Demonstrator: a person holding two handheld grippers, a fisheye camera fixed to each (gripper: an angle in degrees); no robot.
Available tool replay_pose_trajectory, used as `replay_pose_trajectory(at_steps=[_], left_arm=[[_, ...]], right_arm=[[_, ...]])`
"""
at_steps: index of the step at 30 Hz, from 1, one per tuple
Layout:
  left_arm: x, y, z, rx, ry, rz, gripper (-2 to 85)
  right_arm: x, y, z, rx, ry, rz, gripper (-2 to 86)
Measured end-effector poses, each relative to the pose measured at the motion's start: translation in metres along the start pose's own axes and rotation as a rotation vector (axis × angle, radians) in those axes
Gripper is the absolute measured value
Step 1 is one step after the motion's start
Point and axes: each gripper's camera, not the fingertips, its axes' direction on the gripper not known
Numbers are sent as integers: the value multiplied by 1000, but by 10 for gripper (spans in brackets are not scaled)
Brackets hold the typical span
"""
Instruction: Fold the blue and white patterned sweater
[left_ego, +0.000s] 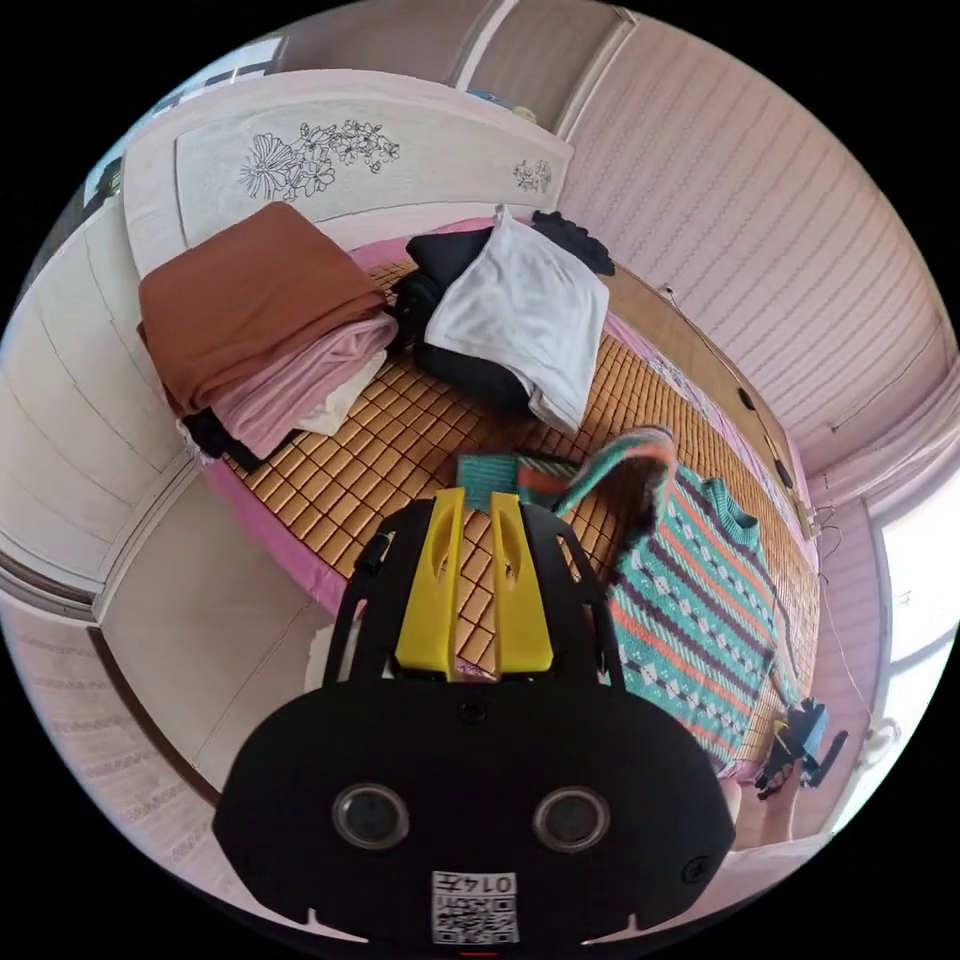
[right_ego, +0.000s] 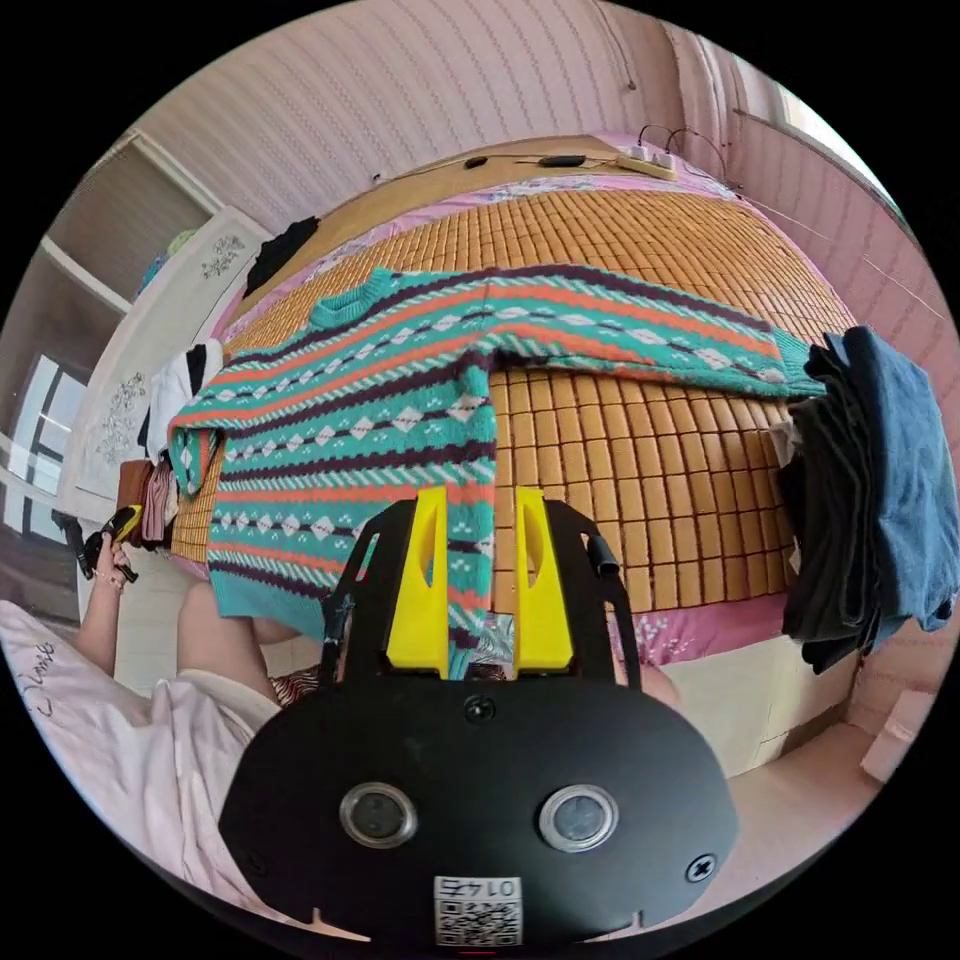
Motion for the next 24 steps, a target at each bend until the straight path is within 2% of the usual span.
replay_pose_trajectory(at_steps=[6,8,11,15,18,21,22,24], left_arm=[[69,36,62,-241,130,249,66],[89,45,89,-284,79,292,74],[83,42,92,-248,9,230,83],[68,24,74,-101,-165,230,83],[45,1,95,-151,-173,130,87],[35,-2,137,-293,-250,72,99],[38,3,134,-225,-268,87,93],[47,2,137,-261,-283,168,59]], right_arm=[[-62,5,76,-239,76,-145,119],[-82,5,108,-317,223,-239,94],[-104,-2,124,-366,312,-363,82],[-102,-9,134,-373,316,-359,75],[-94,-15,141,-377,276,-303,72],[-102,-16,151,-390,293,-318,71],[-107,-15,156,-400,308,-335,71],[-113,-15,162,-412,333,-355,71]])
